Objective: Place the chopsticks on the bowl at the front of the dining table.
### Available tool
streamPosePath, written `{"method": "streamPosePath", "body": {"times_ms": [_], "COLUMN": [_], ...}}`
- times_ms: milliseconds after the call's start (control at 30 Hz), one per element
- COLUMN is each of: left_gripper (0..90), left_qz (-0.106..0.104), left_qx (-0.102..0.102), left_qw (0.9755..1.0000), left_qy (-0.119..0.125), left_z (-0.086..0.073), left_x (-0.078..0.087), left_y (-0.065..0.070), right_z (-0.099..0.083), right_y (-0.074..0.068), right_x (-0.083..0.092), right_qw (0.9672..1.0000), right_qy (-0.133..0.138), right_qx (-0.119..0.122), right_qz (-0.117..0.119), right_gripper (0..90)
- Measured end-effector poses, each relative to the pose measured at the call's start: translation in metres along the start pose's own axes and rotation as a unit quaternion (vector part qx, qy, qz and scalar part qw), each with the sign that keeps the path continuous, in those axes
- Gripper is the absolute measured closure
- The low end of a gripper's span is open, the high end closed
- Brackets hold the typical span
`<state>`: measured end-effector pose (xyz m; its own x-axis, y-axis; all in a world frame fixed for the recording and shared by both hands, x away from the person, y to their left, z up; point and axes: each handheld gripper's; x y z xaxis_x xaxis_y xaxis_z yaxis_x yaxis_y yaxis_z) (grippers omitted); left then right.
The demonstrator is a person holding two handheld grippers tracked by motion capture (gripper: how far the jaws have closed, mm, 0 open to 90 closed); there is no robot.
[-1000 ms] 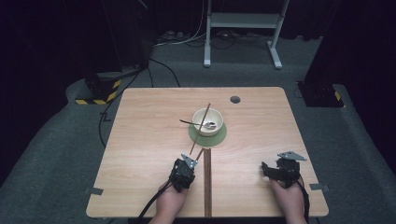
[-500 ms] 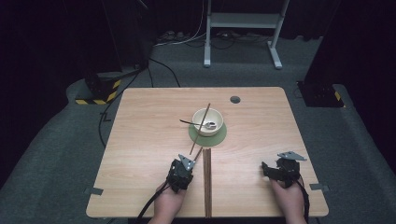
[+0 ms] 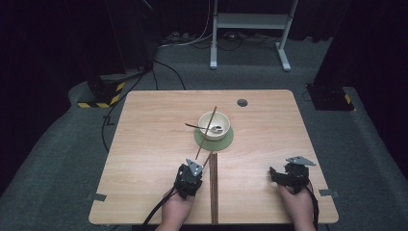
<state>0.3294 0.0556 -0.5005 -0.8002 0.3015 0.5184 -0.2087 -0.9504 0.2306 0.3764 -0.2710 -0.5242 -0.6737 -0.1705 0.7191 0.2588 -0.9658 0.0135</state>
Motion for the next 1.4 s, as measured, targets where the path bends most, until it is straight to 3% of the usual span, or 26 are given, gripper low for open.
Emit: {"method": "streamPosePath", "body": {"times_ms": [200,267,300,367,733,867,1033,1400], "left_gripper": [84.3,84.3,84.3,84.4,84.4,84.4,84.4,84.4], "left_qz": [-0.009,-0.017,-0.018,-0.018,-0.032,-0.035,-0.038,-0.029], "left_qx": [0.009,-0.004,0.001,-0.009,0.02,0.015,0.035,0.043], "left_qw": [0.9998,0.9996,0.9995,0.9996,0.9982,0.9979,0.997,0.997], "left_qy": [0.018,0.023,0.028,0.021,0.048,0.053,0.057,0.057], "left_z": [0.01,0.019,0.022,0.026,0.063,0.074,0.088,0.107], "left_x": [0.003,0.006,0.005,0.006,-0.001,-0.006,-0.017,-0.043], "left_y": [0.012,0.018,0.021,0.022,0.04,0.044,0.049,0.053], "right_z": [0.0,0.0,0.0,0.0,0.0,0.0,0.0,0.0], "right_y": [0.0,0.0,0.0,0.0,0.0,0.0,0.0,0.0], "right_x": [0.0,0.0,0.0,0.0,0.0,0.0,0.0,0.0], "right_qw": [1.0,1.0,1.0,1.0,1.0,1.0,1.0,1.0], "right_qy": [0.0,0.0,0.0,0.0,0.0,-0.001,0.0,-0.001], "right_qx": [0.0,0.0,0.0,0.0,0.0,0.0,0.001,0.0], "right_qz": [0.0,0.0,0.0,0.0,0.0,0.001,0.001,0.001], "right_gripper": [14.5,14.5,14.5,14.5,14.5,14.5,14.5,14.5]}}
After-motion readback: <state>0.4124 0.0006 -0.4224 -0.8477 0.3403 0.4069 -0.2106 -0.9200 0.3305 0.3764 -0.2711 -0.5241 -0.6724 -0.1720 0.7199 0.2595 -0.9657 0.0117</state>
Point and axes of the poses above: each handheld gripper's, and its own axes: x roughly backward along the jaws, z roughly out of its top, y roughly to its right, and after that the axes turned 2 degrees about -y, right-handed
